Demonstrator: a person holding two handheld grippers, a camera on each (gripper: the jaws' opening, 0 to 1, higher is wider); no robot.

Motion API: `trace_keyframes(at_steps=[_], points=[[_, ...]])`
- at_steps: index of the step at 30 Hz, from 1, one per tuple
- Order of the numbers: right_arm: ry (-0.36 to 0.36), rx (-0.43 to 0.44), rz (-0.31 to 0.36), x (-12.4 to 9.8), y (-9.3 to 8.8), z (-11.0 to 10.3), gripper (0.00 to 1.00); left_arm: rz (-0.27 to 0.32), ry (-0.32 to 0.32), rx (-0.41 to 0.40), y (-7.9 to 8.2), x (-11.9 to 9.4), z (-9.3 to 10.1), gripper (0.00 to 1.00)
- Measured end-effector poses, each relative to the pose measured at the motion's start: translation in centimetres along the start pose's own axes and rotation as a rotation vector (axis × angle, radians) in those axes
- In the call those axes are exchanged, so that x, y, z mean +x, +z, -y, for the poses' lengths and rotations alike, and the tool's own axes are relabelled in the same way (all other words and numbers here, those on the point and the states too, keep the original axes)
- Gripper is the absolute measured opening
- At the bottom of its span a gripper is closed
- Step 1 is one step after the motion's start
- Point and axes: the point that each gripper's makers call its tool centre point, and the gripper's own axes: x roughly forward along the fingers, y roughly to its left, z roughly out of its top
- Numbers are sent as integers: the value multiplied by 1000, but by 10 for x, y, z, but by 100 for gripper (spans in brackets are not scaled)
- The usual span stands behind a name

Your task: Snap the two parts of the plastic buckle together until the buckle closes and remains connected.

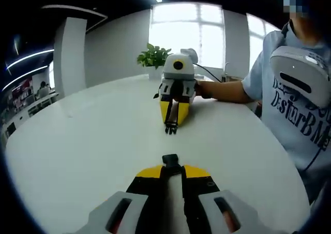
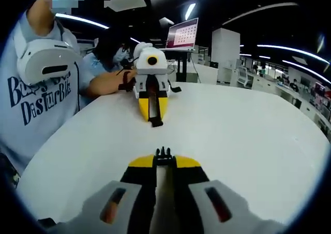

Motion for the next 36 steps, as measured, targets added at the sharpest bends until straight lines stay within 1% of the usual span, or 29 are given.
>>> trace_keyframes(at_steps=[7,16,20,23,26,28,31,36], points=[[7,-1,-4,5,0,-3,11,2,-3,3,0,0,1,11],[-8,3,-19,7,0,0,11,5,-5,6,1,1,2,11],[-14,11,-19,11,2,1,11,9,-7,6,1,1,2,11],[-3,9,-16,16,4,-2,11,12,-8,4,2,1,2,11],[-4,4,-7,18,4,-3,11,18,-11,0,2,2,3,11],[2,16,15,19,4,-3,11,20,-13,1,2,3,4,11],[-2,17,18,18,5,-2,11,19,-12,2,2,3,4,11],[-1,14,40,18,12,-4,11,21,-12,-1,1,3,4,11]])
